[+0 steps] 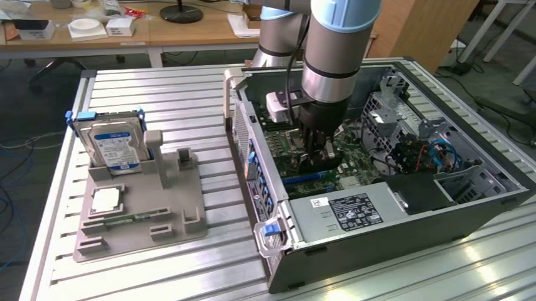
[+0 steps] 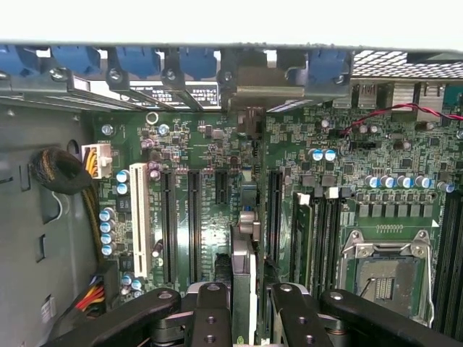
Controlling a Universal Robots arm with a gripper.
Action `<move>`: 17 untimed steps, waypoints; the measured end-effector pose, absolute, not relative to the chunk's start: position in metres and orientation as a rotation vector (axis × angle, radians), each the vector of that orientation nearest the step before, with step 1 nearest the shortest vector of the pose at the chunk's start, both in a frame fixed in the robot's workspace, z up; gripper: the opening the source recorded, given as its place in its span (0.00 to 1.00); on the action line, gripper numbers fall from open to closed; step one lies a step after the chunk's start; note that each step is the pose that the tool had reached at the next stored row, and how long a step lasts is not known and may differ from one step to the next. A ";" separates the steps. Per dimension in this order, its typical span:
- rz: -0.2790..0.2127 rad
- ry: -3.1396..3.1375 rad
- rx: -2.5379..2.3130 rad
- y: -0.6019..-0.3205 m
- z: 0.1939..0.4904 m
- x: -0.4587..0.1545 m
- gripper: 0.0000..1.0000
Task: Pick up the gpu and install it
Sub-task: 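Insert the gpu into the slot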
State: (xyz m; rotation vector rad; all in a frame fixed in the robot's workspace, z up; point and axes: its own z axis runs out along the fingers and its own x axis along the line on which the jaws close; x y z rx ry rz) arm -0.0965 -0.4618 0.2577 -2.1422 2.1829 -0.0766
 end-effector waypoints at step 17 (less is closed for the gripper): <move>-0.077 2.183 -2.142 -0.462 0.254 -0.098 0.26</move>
